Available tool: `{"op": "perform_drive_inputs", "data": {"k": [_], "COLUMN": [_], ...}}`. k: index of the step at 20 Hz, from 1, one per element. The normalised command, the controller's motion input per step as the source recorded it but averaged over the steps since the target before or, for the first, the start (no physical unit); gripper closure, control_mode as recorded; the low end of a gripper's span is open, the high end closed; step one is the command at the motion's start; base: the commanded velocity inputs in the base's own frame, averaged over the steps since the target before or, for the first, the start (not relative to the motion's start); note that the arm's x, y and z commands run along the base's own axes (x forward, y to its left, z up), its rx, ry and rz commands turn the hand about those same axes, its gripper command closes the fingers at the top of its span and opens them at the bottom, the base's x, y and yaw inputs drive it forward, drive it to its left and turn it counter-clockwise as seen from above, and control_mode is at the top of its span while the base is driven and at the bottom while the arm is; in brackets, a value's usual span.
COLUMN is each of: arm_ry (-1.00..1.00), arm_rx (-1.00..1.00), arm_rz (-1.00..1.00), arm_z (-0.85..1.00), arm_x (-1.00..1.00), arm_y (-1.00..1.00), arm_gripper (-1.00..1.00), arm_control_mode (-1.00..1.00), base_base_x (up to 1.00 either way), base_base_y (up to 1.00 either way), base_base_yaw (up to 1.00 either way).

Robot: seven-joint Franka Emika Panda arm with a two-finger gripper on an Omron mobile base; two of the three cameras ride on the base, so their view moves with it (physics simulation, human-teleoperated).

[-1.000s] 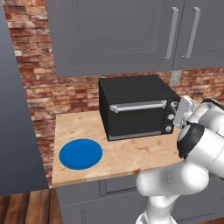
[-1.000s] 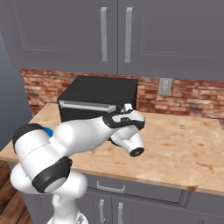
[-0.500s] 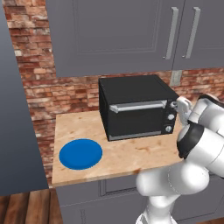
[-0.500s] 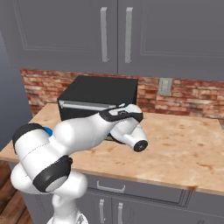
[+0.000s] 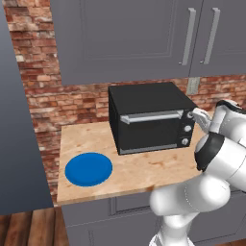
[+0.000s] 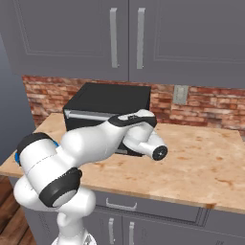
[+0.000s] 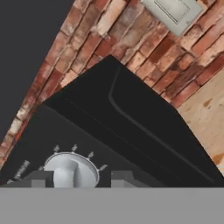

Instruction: Pull the toaster oven rack outwards. Pick up the baguette from the plate and place it on the toaster oven rack. Close the toaster oven door fully and set the temperature to the lowest setting.

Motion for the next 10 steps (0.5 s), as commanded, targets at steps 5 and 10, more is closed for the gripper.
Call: {"op": "perform_drive_inputs", "data": {"k": [5,10], "arm_ry": [0.00,-0.01], "arm_rx": [-0.28,-0.29], "arm_rz": [0.16,0.18], "arm_z": [-0.10,-0.08], "arm_x": [0.35,0.28], "arm_y": [-0.02,0.00], "arm_gripper": [1.00,1.00], "arm_control_mode": [-1.00,-1.00], "base_base_x": [0.00,0.00], "base_base_y": [0.00,0.00], "base_base_yaw": [0.00,0.00]}}
